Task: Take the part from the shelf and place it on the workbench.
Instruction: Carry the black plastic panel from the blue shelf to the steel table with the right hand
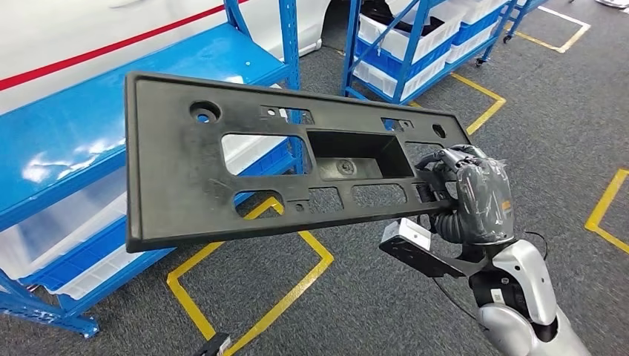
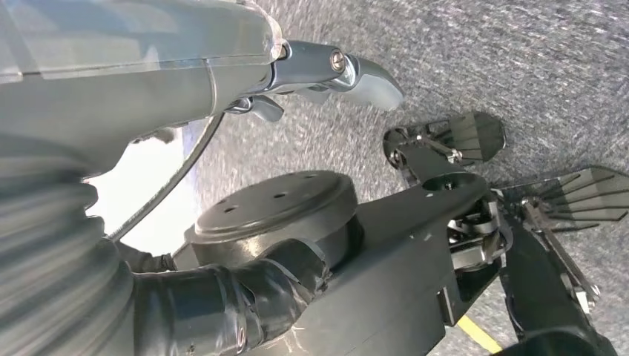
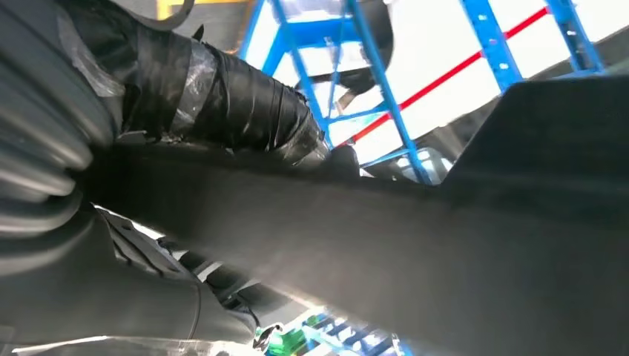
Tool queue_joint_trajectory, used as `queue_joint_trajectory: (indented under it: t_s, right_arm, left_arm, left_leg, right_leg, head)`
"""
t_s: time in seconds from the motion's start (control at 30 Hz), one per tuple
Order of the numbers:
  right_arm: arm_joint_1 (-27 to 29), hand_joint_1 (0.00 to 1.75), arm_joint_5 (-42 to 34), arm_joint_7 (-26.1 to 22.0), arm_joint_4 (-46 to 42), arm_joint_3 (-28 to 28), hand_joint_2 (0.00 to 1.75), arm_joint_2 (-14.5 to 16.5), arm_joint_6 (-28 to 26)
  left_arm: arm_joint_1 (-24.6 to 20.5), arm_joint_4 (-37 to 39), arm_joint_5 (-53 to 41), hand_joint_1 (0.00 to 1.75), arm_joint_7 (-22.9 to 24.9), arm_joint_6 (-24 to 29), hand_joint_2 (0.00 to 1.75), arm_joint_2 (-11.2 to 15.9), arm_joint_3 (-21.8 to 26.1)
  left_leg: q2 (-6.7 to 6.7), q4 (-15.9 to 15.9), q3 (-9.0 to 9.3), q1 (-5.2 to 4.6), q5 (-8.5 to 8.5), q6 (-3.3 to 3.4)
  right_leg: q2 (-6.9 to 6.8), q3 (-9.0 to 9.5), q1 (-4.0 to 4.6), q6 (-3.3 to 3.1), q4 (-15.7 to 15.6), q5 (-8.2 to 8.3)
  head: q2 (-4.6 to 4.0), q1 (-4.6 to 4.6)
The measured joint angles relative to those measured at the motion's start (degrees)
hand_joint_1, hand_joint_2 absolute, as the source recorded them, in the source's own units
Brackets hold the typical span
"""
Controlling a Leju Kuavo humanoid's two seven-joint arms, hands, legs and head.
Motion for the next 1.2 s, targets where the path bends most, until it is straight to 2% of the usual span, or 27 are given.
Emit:
queue_joint_trajectory:
  t_s: [0.03, 0.07, 0.13, 0.17, 0.2, 0.23, 0.27, 0.3, 0.33, 0.4, 0.43, 0.47, 0.5, 0.53, 0.57, 0.63, 0.67, 0.7, 0.73, 0.77, 0.8, 0.87, 0.93, 1.0, 1.07, 1.13, 1.2]
  right_arm:
    - [0.19, 1.75, 0.06, -0.10, -0.32, -0.33, 1.75, -0.68, 0.50]
    - [0.23, 1.75, 0.15, -0.23, -0.50, -0.54, 1.75, -1.22, 1.01]
    - [0.02, 1.75, 0.30, -0.37, -0.69, -0.68, 1.75, -1.79, 2.03]
    - [-0.05, 1.75, 0.33, -0.34, -0.75, -0.69, 1.75, -1.97, 2.43]
    - [-0.10, 1.75, 0.32, -0.26, -0.81, -0.69, 1.75, -2.18, 2.73]
    - [-0.15, 1.75, 0.27, -0.11, -0.90, -0.69, 1.75, -2.38, 2.95]
    - [-0.20, 1.75, 0.20, 0.04, -0.99, -0.69, 1.75, -2.62, 3.08]
    - [-0.24, 1.75, 0.12, 0.22, -1.15, -0.72, 1.75, -2.86, 3.18]
    - [-0.30, 1.75, 0.03, 0.38, -1.36, -0.75, 1.75, -3.09, 3.26]
    - [-0.38, 1.75, -0.10, 0.61, -1.96, -0.90, 1.75, -3.62, 3.32]
    - [-0.38, 1.75, -0.14, 0.69, -2.23, -0.96, 1.75, -3.95, 3.33]
    - [-0.33, 1.75, -0.16, 0.75, -2.46, -1.01, 1.75, -4.27, 3.35]
    - [-0.25, 1.75, -0.18, 0.82, -2.63, -1.02, 1.75, -4.55, 3.37]
    - [-0.24, 1.75, -0.19, 0.93, -2.78, -1.03, 1.75, -4.73, 3.42]
    - [-0.26, 1.75, -0.19, 1.05, -2.89, -1.03, 1.75, -4.82, 3.51]
    - [-0.31, 1.75, -0.16, 1.26, -2.99, -1.04, 1.75, -4.82, 3.71]
    - [-0.29, 1.75, -0.15, 1.29, -3.00, -1.04, 1.75, -4.82, 3.77]
    - [-0.26, 1.75, -0.15, 1.32, -3.00, -1.04, 1.75, -4.83, 3.80]
    - [-0.20, 1.75, -0.14, 1.35, -3.00, -1.04, 1.75, -4.83, 3.80]
    - [-0.14, 1.75, -0.14, 1.39, -3.01, -1.04, 1.75, -4.85, 3.80]
    - [-0.07, 1.75, -0.14, 1.43, -3.06, -1.04, 1.75, -4.88, 3.81]
    - [0.02, 1.75, -0.14, 1.46, -3.22, -1.04, 1.75, -4.92, 3.83]
    - [0.15, 1.75, -0.17, 1.46, -3.41, -1.04, 1.75, -5.05, 3.87]
    - [0.33, 1.75, -0.20, 1.46, -3.54, -1.05, 1.75, -5.38, 3.89]
    - [0.33, 1.75, -0.22, 1.45, -3.67, -1.08, 1.75, -5.78, 3.91]
    - [0.34, 1.75, -0.28, 1.45, -3.79, -1.10, 1.75, -5.94, 4.00]
    - [0.46, 1.75, -0.34, 1.46, -3.80, -1.10, 1.75, -5.94, 4.16]
  left_arm:
    - [-0.16, 0.01, 0.13, 0.00, 0.27, -0.26, 1.75, -0.01, -0.07]
    - [-0.25, 0.01, 0.32, 0.00, 0.78, -0.45, 1.75, -0.02, -0.11]
    - [-0.31, 0.02, 0.78, 0.00, 2.23, -0.59, 1.75, 0.01, -0.12]
    - [-0.32, 0.02, 0.95, 0.00, 2.87, -0.59, 1.75, -0.01, -0.12]
    - [-0.36, 0.02, 1.05, 0.00, 3.37, -0.58, 1.75, -0.05, -0.12]
    - [-0.40, 0.02, 1.13, 0.00, 3.67, -0.57, 1.75, -0.10, -0.12]
    - [-0.45, 0.02, 1.16, 0.00, 3.83, -0.57, 1.75, -0.15, -0.12]
    - [-0.50, 0.01, 1.21, 0.00, 3.89, -0.55, 1.75, -0.16, -0.12]
    - [-0.51, 0.01, 1.30, 0.00, 3.80, -0.54, 1.75, -0.20, -0.12]
    - [-0.56, -0.01, 1.66, 0.00, 3.19, -0.60, 1.75, -0.23, -0.12]
    - [-0.58, -0.01, 1.89, 0.00, 2.72, -0.68, 1.75, -0.31, -0.12]
    - [-0.61, -0.01, 2.10, 0.00, 2.21, -0.78, 1.75, -0.37, -0.12]
    - [-0.62, -0.01, 2.23, 0.00, 1.78, -0.88, 1.75, -0.44, -0.12]
    - [-0.58, -0.01, 2.34, 0.00, 1.44, -0.95, 1.75, -0.50, -0.12]
    - [-0.49, -0.01, 2.42, 0.00, 1.19, -0.99, 1.75, -0.55, -0.12]
    - [-0.25, -0.01, 2.52, 0.00, 0.90, -0.95, 1.75, -0.62, -0.12]
    - [-0.15, -0.01, 2.58, 0.00, 0.78, -0.89, 1.75, -0.66, -0.12]
    - [-0.10, -0.01, 2.69, 0.00, 0.67, -0.82, 1.75, -0.67, -0.12]
    - [-0.10, -0.01, 2.81, 0.00, 0.57, -0.74, 1.75, -0.67, -0.12]
    - [-0.11, -0.01, 2.92, 0.00, 0.49, -0.68, 1.75, -0.67, -0.12]
    - [-0.11, -0.01, 3.01, 0.00, 0.44, -0.65, 1.75, -0.66, -0.12]
    - [-0.06, 0.02, 3.05, 0.00, 0.42, -0.62, 1.75, -0.57, -0.11]
    - [-0.02, 0.04, 3.06, 0.00, 0.43, -0.62, 1.75, -0.50, -0.10]
    - [-0.08, 0.03, 3.07, 0.00, 0.43, -0.62, 1.75, -0.61, -0.09]
    - [-0.14, 0.03, 3.07, 0.00, 0.41, -0.57, 1.75, -0.71, -0.07]
    - [-0.09, 0.03, 3.08, 0.00, 0.39, -0.37, 1.75, -0.73, -0.06]
    - [0.01, 0.04, 3.02, 0.00, 0.41, 0.22, 1.75, -0.74, -0.05]
  left_leg:
    - [0.85, -0.40, -0.50, 0.09, 0.92, 0.27]
    - [1.78, -0.71, -1.19, 0.15, 1.85, 0.53]
    - [3.58, -0.66, -2.93, -0.09, 3.30, 0.84]
    - [4.51, -0.44, -3.97, -0.14, 3.97, 0.79]
    - [5.38, -0.11, -5.08, -0.15, 4.57, 0.67]
    - [6.19, 0.32, -6.28, -0.13, 5.12, 0.47]
    - [6.91, 0.84, -7.42, -0.08, 5.54, 0.22]
    - [7.52, 1.48, -8.44, -0.06, 5.85, -0.06]
    - [8.01, 2.17, -9.28, -0.07, 6.04, -0.39]
    - [8.86, 3.09, -10.26, -0.10, 6.36, -1.20]
    - [9.30, 3.19, -10.46, 0.05, 6.63, -1.69]
    - [9.77, 3.11, -10.56, 0.21, 6.98, -2.20]
    - [9.50, 3.24, -10.75, 0.50, 6.93, -2.66]
    - [8.44, 4.04, -11.13, 0.71, 5.98, -2.98]
    - [6.90, 5.90, -11.83, 0.82, 4.10, -3.15]
    - [3.96, 12.59, -14.00, 0.90, -1.11, -3.16]
    - [3.46, 16.14, -15.01, 0.88, -2.94, -3.12]
    - [3.29, 18.38, -15.43, 0.86, -3.66, -3.04]
    - [3.22, 18.66, -14.92, 0.84, -3.23, -2.91]
    - [3.02, 16.62, -13.26, 0.84, -1.87, -2.71]
    - [2.26, 12.85, -10.77, 0.84, -0.16, -2.42]
    - [-0.22, 5.64, -6.30, 0.88, 1.88, -1.88]
    - [-1.26, 3.08, -4.95, 0.79, 1.99, -1.72]
    - [0.04, 2.37, -4.95, 0.91, 2.44, -1.44]
    - [1.50, 1.61, -4.95, 1.12, 3.09, -0.79]
    - [2.87, 1.41, -5.17, 0.95, 3.38, -0.42]
    - [4.34, 1.53, -5.44, 0.76, 3.41, -0.38]
  right_leg:
    - [-1.00, -0.43, 0.05, 0.22, 0.71, -1.39]
    - [-2.47, -1.06, 0.03, 0.41, 2.61, -4.08]
    - [-4.95, -2.52, -0.43, 0.98, 9.56, -10.39]
    - [-5.37, -3.00, -0.81, 1.42, 13.43, -11.76]
    - [-5.53, -3.00, -1.21, 1.88, 16.35, -11.37]
    - [-5.68, -2.29, -1.61, 2.34, 17.80, -9.81]
    - [-5.98, -0.58, -1.99, 2.76, 17.28, -7.96]
    - [-6.82, 2.39, -2.31, 3.08, 14.51, -7.28]
    - [-7.78, 5.91, -2.28, 3.23, 10.29, -8.07]
    - [-9.25, 11.15, -1.76, 2.47, 2.55, -11.51]
    - [-9.17, 11.91, -1.28, 1.84, 0.71, -12.46]
    - [-8.81, 11.79, -1.08, 1.07, 0.09, -12.46]
    - [-8.39, 11.47, -0.94, 0.51, -0.06, -11.90]
    - [-7.96, 11.15, -0.92, -0.11, -0.22, -11.34]
    - [-7.49, 10.77, -0.95, -0.70, -0.38, -10.74]
    - [-6.41, 9.72, -0.76, -1.46, -0.37, -9.80]
    - [-5.72, 9.16, -0.60, -1.60, -0.27, -9.41]
    - [-5.01, 8.61, -0.47, -1.62, -0.11, -9.07]
    - [-4.28, 8.11, -0.38, -1.58, 0.11, -8.81]
    - [-3.52, 7.69, -0.34, -1.47, 0.38, -8.62]
    - [-2.83, 7.35, -0.37, -1.37, 0.65, -8.51]
    - [-1.59, 6.65, -0.38, -0.94, 1.21, -8.23]
    - [-0.46, 6.07, -0.54, -0.17, 1.35, -7.74]
    - [0.16, 5.75, -0.57, 0.62, 1.28, -7.37]
    - [-1.89, 4.55, -0.37, 1.13, 3.46, -9.00]
    - [-4.64, 1.64, -0.44, 1.54, 9.89, -12.76]
    - [-5.43, -0.98, -0.66, 1.90, 16.16, -15.12]
  head:
    - [0.00, 0.08]
    - [0.00, 0.16]
    - [0.00, 0.26]
    - [0.00, 0.24]
    - [0.00, 0.24]
    - [0.00, 0.23]
    - [0.00, 0.24]
    - [0.00, 0.24]
    - [0.00, 0.22]
    - [0.00, 0.13]
    - [0.00, 0.08]
    - [0.00, 0.06]
    - [0.00, 0.07]
    - [0.00, 0.07]
    - [0.00, 0.04]
    - [0.00, 0.01]
    - [0.00, 0.00]
    - [0.00, 0.01]
    - [0.00, 0.00]
    - [0.00, 0.01]
    - [0.00, 0.01]
    - [0.00, 0.02]
    - [0.00, 0.04]
    - [0.00, 0.05]
    - [0.00, 0.22]
    - [0.00, 0.38]
    - [0.00, 0.38]
